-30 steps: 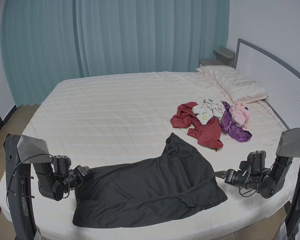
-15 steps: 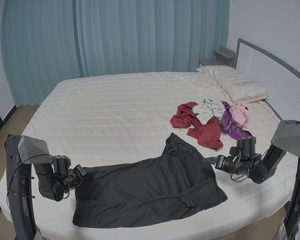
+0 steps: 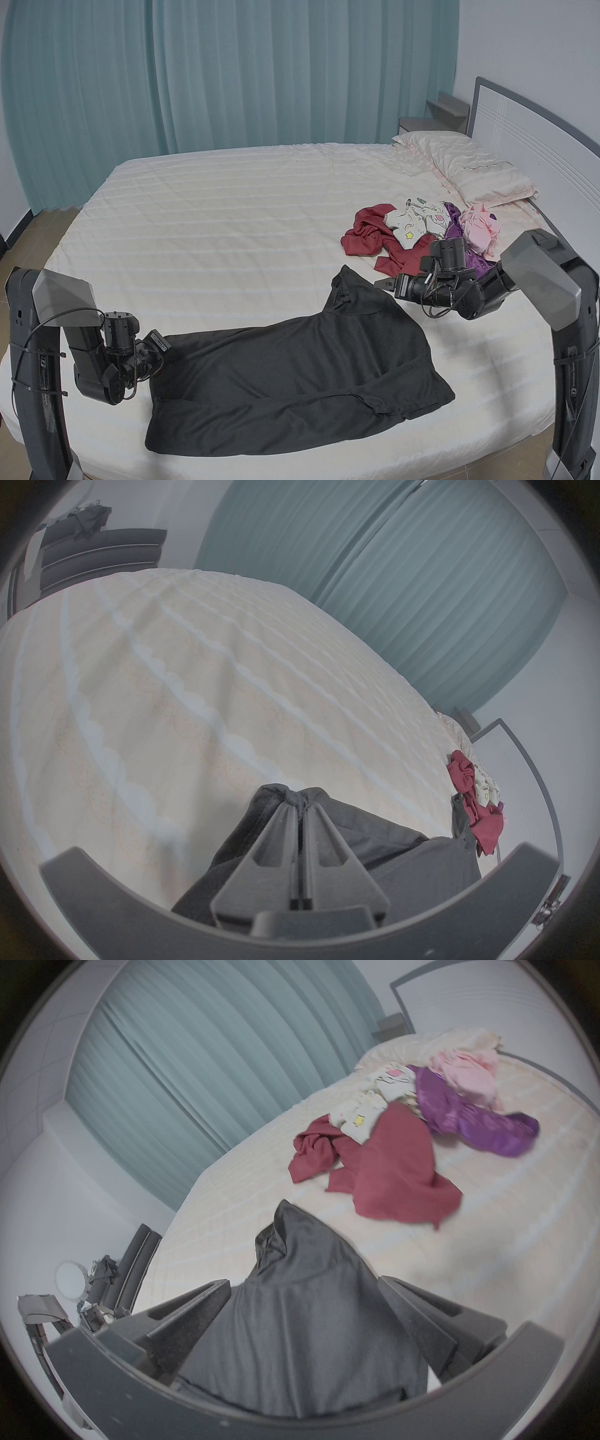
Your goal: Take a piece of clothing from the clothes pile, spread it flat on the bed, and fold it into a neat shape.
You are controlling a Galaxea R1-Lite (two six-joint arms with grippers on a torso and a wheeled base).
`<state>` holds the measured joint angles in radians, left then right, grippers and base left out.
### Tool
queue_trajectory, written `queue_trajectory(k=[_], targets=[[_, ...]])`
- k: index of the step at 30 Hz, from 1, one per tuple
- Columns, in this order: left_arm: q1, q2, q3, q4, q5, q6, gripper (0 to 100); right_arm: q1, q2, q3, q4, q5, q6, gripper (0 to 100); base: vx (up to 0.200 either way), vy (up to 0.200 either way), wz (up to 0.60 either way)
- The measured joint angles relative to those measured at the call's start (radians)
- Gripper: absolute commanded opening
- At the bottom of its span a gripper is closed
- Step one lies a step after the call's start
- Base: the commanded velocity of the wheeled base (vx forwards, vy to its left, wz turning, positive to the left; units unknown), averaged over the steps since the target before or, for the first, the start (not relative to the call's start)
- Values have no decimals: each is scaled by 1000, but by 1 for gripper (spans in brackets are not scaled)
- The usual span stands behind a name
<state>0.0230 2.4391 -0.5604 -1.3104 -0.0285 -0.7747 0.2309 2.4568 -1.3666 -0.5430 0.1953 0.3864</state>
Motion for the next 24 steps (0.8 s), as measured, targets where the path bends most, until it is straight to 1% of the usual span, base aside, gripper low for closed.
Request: queue_trajectory(k=[6,10,17,24], targets=[[-1,-9,12,-1,-2,-10,0,15,137,-220,100,-12,-43,100,0,0,0],[-1,-12,17,-1,-3,-13,0,25,202,-306,139,-16,-62,100,0,0,0],[-2,-15,20,0,-4,-13,0,37,269,-389,159,-19,-66,100,0,0,0],[-2,-16,21,0,-4,-13,0,32,290,-438,180,-21,-66,100,0,0,0]])
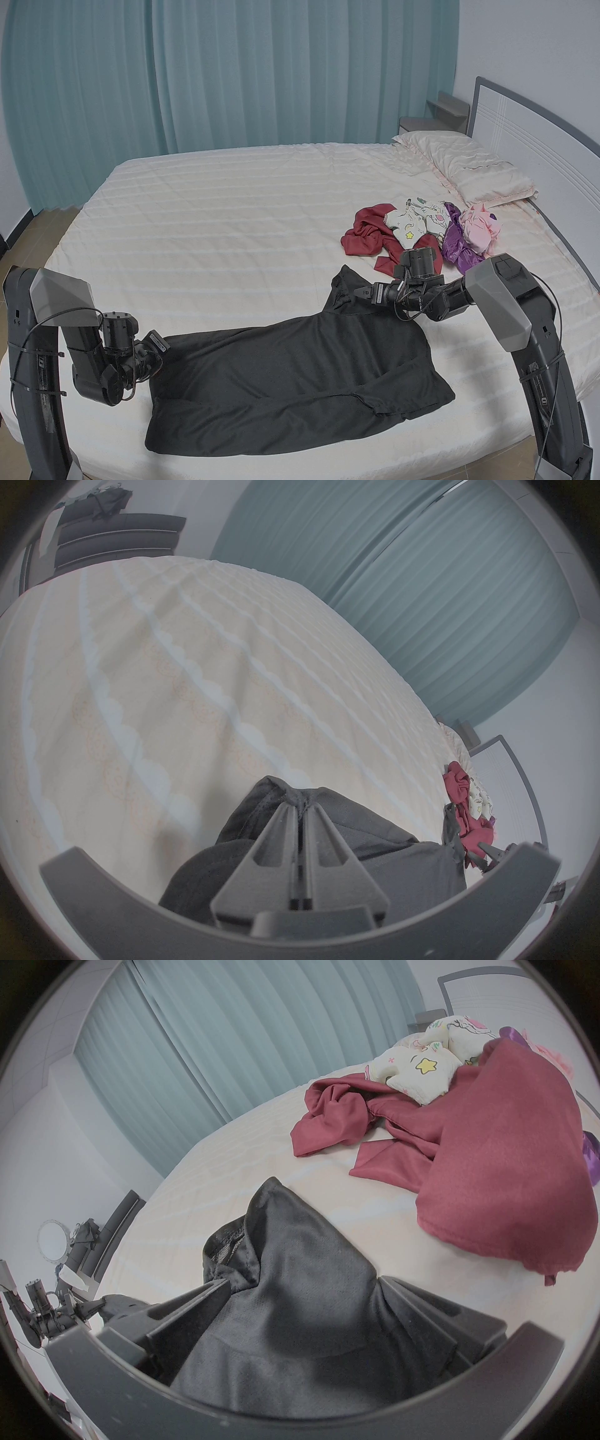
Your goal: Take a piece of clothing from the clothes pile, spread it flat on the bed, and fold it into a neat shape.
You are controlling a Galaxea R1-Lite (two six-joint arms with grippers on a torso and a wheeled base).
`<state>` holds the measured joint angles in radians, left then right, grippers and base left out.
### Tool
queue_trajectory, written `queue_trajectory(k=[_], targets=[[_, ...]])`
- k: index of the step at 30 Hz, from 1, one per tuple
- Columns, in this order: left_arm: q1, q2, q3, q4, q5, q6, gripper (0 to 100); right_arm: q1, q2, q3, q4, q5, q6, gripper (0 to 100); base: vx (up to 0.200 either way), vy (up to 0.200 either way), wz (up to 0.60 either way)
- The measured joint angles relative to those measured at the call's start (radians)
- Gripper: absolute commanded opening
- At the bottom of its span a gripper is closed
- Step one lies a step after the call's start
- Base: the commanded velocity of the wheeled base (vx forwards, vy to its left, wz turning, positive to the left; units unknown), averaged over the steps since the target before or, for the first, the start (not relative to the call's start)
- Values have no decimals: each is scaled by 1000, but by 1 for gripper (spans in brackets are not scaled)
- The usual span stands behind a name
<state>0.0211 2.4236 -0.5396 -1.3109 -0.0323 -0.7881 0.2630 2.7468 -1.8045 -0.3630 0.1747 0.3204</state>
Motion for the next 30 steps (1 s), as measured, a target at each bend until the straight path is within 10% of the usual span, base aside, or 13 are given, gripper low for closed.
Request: queue_trajectory(k=[17,18,30], targets=[[0,0,-1,0,0,0,0,-24,20,-48,12,-8,-2,100,0,0,0],[0,0,-2,0,0,0,0,-24,24,-54,15,-8,-2,0,0,0,0],[1,-1,-5,0,0,0,0,-27,48,-103,34,-20,7,0,0,0,0]])
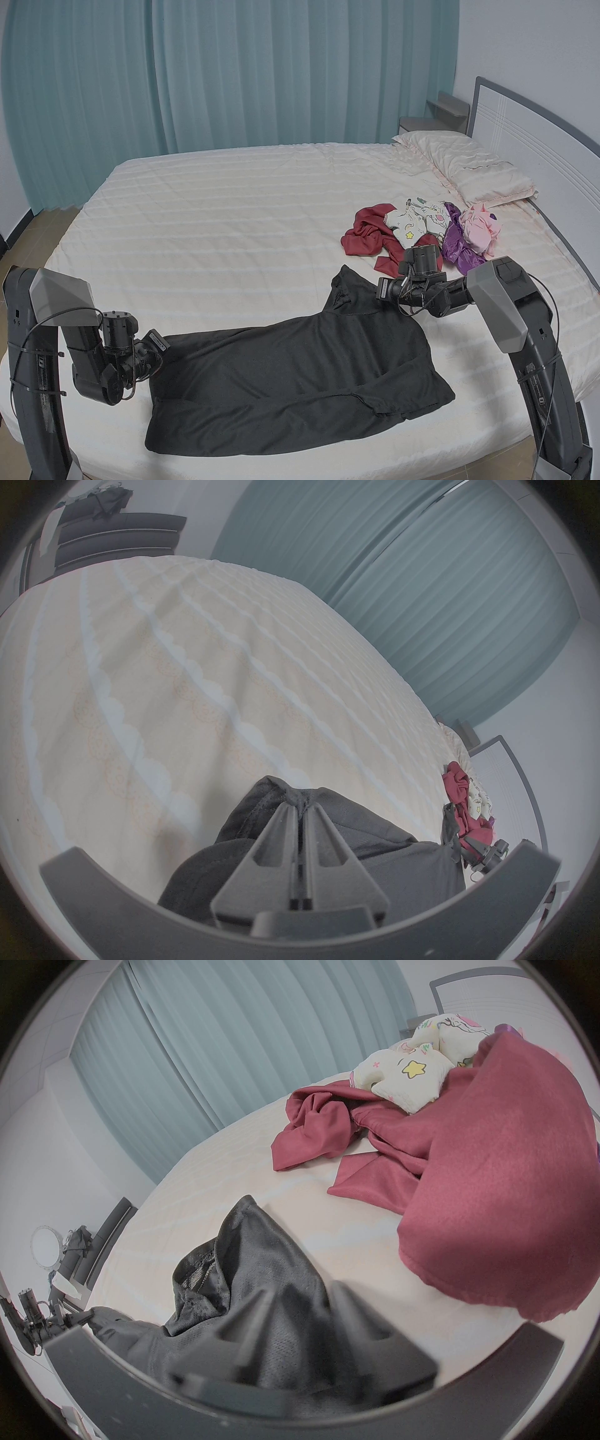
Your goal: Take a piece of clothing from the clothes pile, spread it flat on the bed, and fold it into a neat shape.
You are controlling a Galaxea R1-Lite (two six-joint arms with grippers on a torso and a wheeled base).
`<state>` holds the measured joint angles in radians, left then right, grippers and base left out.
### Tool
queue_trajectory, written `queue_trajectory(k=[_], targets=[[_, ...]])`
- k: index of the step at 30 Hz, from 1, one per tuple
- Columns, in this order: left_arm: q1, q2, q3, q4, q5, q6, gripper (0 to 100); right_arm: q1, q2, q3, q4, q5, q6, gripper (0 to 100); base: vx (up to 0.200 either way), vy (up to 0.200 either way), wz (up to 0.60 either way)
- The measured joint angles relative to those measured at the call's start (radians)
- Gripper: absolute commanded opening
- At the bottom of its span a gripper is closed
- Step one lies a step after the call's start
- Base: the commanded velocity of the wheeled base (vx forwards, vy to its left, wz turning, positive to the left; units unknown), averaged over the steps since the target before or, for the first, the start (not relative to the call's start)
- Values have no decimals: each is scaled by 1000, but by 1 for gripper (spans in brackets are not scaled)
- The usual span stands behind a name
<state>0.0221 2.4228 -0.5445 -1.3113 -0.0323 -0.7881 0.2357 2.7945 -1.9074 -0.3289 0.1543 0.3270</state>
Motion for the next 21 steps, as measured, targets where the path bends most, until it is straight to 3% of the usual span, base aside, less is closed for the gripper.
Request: queue_trajectory(k=[14,21], targets=[[4,-19,-14,-9,24,13,0,-20,-31,33,-13,-26,29,0,0,0,0],[9,-32,-14,-9,58,70,0,-31,-56,47,-14,-26,33,0,0,0,0]])
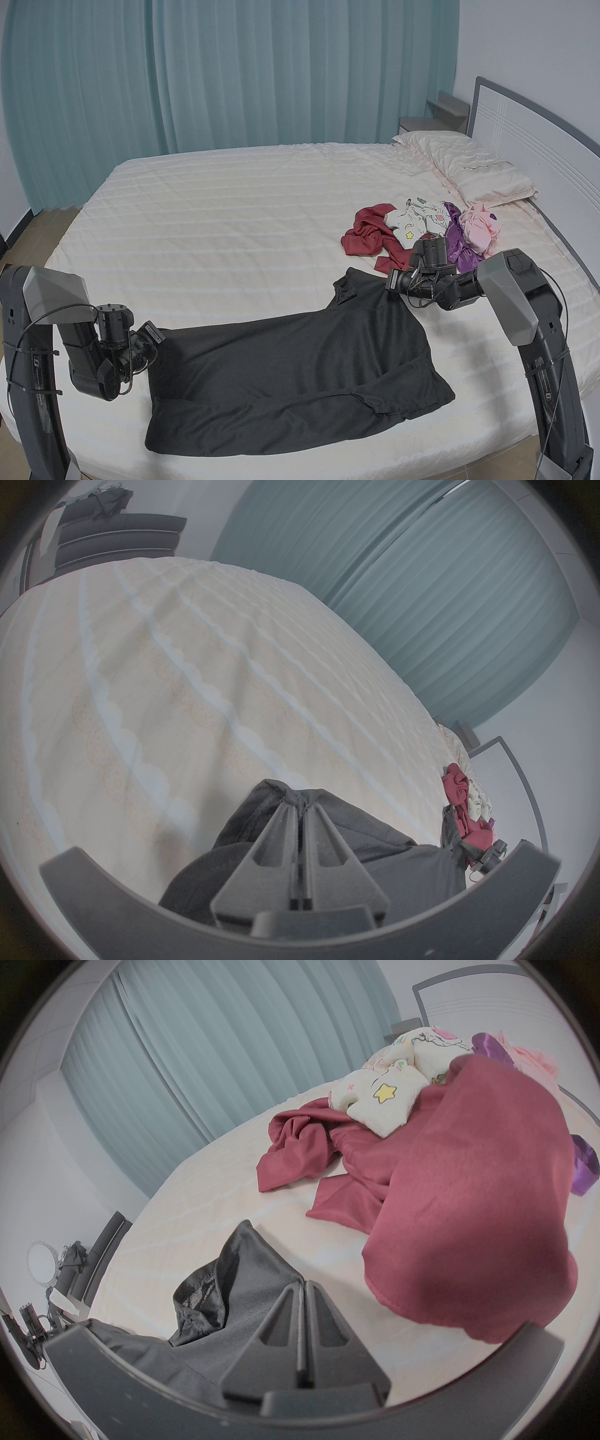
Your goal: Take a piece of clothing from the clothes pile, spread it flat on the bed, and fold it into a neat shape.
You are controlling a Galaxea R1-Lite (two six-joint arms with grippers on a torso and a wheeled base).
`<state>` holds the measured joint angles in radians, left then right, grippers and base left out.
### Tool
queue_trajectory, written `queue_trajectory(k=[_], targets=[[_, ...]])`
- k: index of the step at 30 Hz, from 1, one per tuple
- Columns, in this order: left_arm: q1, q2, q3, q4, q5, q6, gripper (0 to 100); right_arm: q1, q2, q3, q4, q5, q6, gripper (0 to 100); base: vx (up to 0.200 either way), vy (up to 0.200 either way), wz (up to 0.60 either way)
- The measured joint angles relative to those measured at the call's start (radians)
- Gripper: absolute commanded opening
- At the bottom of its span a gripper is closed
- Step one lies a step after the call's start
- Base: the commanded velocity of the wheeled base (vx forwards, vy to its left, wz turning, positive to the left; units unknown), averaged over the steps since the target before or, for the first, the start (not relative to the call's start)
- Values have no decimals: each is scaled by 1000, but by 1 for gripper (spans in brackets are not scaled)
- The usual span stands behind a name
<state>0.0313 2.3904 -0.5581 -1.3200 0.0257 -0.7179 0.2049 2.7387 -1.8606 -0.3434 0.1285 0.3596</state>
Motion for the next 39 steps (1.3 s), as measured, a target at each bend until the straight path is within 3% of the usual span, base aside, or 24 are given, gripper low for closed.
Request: queue_trajectory(k=[12,28,39], targets=[[6,-22,-3,1,13,108,0,-12,-33,55,-50,1,17,0,0,0,0],[7,-42,5,7,37,118,0,-24,-94,126,-51,11,11,0,0,0,0],[6,-68,43,7,51,184,0,-27,-155,219,-51,47,6,0,0,0,0]])
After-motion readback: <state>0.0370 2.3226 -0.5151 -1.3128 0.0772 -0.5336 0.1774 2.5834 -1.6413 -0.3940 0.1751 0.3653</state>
